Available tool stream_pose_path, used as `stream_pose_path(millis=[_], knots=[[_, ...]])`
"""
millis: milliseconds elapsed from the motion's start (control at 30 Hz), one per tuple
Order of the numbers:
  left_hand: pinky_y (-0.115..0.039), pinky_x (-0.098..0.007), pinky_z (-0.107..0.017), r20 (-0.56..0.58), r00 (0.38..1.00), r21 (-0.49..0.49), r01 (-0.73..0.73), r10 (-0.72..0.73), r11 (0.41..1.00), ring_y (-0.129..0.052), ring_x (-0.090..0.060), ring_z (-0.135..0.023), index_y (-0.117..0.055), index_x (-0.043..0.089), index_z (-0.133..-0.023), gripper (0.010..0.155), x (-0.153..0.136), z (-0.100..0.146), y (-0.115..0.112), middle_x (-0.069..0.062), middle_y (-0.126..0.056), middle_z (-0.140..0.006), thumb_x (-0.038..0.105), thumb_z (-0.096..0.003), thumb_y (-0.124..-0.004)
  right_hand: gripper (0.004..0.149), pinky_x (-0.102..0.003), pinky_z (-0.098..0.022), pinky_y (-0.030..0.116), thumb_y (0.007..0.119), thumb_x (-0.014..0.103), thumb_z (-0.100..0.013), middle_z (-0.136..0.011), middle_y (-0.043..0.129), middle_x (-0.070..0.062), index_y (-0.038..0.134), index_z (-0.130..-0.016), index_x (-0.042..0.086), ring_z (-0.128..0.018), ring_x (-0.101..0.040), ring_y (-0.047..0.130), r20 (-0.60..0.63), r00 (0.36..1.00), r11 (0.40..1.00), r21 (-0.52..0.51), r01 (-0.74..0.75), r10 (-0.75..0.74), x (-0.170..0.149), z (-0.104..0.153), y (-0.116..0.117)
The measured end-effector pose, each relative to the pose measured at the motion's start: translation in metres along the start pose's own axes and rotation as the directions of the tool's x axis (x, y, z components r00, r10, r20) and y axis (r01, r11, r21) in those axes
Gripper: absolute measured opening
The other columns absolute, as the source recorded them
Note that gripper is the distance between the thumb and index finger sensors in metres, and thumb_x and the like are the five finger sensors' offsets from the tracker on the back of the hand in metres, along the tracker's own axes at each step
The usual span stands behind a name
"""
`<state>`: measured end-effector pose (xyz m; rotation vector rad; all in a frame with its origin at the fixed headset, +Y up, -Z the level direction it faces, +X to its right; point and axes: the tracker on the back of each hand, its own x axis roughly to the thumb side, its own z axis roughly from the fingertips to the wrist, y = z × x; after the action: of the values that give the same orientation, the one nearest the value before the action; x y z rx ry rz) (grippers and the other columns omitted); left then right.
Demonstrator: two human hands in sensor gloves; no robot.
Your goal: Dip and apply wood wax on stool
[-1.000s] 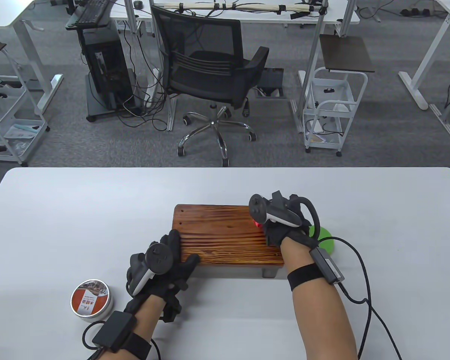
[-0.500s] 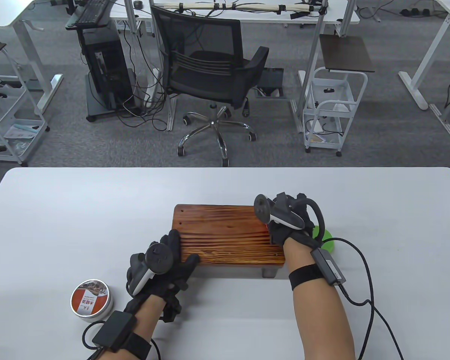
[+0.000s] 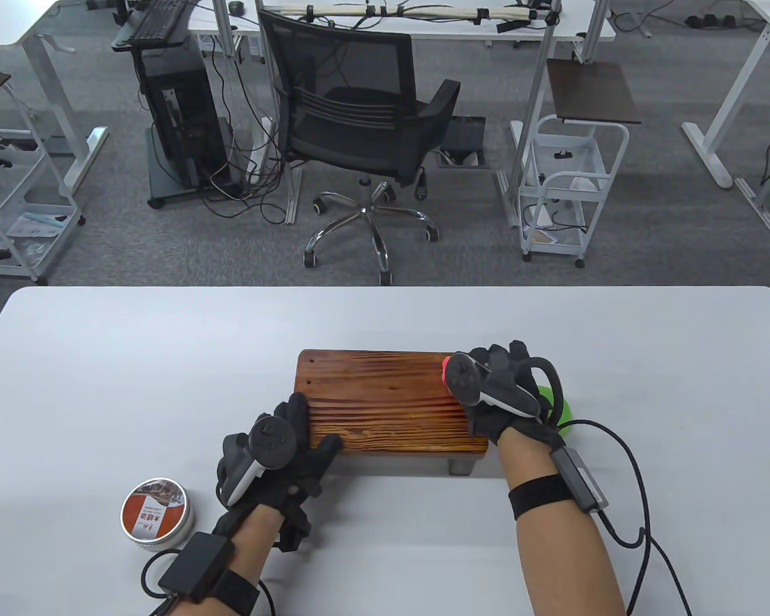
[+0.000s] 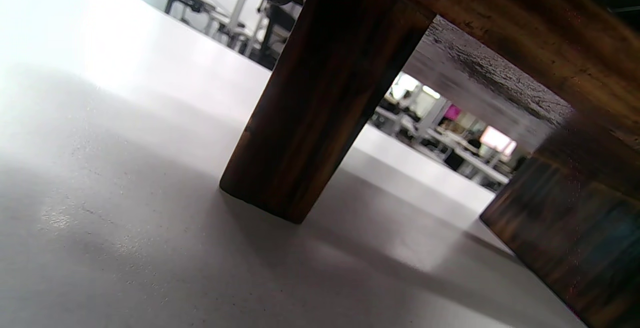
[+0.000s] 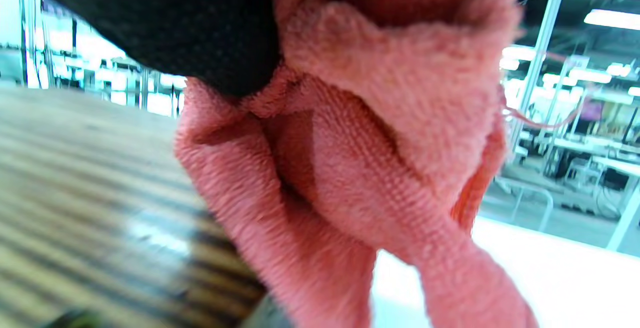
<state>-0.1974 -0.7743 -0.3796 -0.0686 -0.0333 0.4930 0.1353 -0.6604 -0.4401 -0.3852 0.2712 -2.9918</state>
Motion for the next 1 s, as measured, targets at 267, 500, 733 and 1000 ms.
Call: stream_pose_path(millis=[267, 500, 733, 1000], knots=[[-0.027, -0.084, -0.067, 0.002, 1.000, -0.001, -0.003, 0.003, 1.000, -0.031, -0.056, -0.112, -0.016, 0.024, -0.119, 0.105, 0.000, 0.000, 0.000, -0.021, -0.034, -0.128, 0.084, -0.0457, -0.063, 0.065, -0.068, -0.072, 0.057, 0.093, 0.041, -0.041, -0.094, 0.088, -0.004, 0.076, -0.101, 0.023, -0.079, -0.029, 0.089, -0.115, 0.993, 0.993, -0.118, 0.019, -0.033, -0.067, 0.059, -0.027], [-0.027, -0.084, -0.067, -0.001, 1.000, 0.001, 0.000, 0.000, 1.000, -0.031, -0.056, -0.112, -0.016, 0.024, -0.119, 0.105, 0.000, 0.000, 0.000, -0.021, -0.034, -0.128, 0.084, -0.0455, -0.062, 0.065, -0.068, -0.072, 0.057, 0.093, 0.041, -0.041, -0.094, 0.088, -0.004, 0.076, -0.101, 0.023, -0.079, -0.029, 0.089, -0.230, 0.973, 0.997, -0.077, -0.023, 0.005, -0.123, 0.124, -0.017], [-0.027, -0.084, -0.067, -0.002, 1.000, 0.004, -0.002, 0.002, 1.000, -0.031, -0.056, -0.112, -0.016, 0.024, -0.119, 0.105, 0.000, 0.000, 0.000, -0.021, -0.034, -0.128, 0.084, -0.0455, -0.062, 0.065, -0.068, -0.072, 0.056, 0.093, 0.041, -0.040, -0.094, 0.088, -0.003, 0.077, -0.101, 0.024, -0.080, -0.029, 0.088, -0.253, 0.960, 0.990, 0.100, -0.098, 0.121, -0.142, 0.174, 0.052], [-0.027, -0.084, -0.067, -0.003, 1.000, 0.008, -0.003, 0.003, 1.000, -0.031, -0.056, -0.112, -0.016, 0.024, -0.119, 0.105, 0.000, 0.000, -0.001, -0.021, -0.035, -0.128, 0.084, -0.0455, -0.062, 0.065, -0.068, -0.073, 0.056, 0.092, 0.042, -0.041, -0.094, 0.088, -0.002, 0.076, -0.101, 0.025, -0.080, -0.028, 0.088, -0.234, 0.964, 0.975, 0.207, -0.078, 0.127, -0.138, 0.198, 0.096]])
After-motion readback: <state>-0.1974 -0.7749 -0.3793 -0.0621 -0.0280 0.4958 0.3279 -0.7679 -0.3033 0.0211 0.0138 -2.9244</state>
